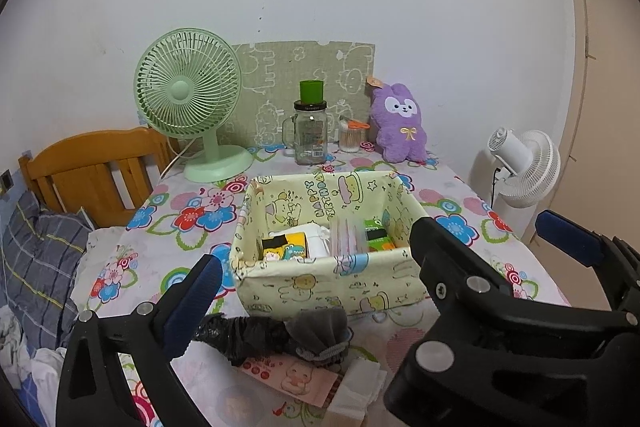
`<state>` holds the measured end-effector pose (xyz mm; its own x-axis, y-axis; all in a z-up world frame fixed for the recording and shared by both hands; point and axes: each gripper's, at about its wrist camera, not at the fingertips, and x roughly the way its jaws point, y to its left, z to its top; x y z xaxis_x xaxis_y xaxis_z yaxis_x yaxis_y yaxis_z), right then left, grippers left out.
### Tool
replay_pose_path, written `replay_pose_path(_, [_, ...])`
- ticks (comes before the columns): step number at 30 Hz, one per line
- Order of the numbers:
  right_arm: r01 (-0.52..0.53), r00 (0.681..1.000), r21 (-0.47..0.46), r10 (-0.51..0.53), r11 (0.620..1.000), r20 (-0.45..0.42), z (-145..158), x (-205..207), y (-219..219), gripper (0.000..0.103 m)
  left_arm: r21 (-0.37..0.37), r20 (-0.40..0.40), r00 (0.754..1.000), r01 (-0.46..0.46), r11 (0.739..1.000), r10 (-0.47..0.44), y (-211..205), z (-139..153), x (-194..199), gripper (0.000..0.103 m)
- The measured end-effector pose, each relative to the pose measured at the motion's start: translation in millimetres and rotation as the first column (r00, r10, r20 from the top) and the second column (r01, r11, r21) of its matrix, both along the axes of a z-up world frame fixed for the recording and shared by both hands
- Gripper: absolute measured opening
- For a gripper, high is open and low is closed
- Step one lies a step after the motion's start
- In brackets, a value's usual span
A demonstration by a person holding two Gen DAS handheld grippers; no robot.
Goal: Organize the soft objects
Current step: 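Withdraw both open grippers from the box toward the remaining items on the table, then grasp the white folded pad with the right gripper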
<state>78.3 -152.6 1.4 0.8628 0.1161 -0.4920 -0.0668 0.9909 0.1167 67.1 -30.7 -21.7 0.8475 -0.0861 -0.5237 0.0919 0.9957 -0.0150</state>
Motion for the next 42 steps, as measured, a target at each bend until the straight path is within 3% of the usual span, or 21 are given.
replay_pose_path(23, [-0.019, 0.998, -0.018, 0.018, 1.0, -0.057, -50, -46, 16, 0.103, -0.006, -0.051, 0.999, -0.013, 1.0, 0.013, 12, -49, -47, 0.103])
replay_pose_path(42, [-0.071, 0.99, -0.033, 0.066, 0.997, -0.128, -92, -35, 44, 0.103, -0.009, -0.126, 0.99, -0.06, 0.998, 0.059, 38, -93, -42, 0.103])
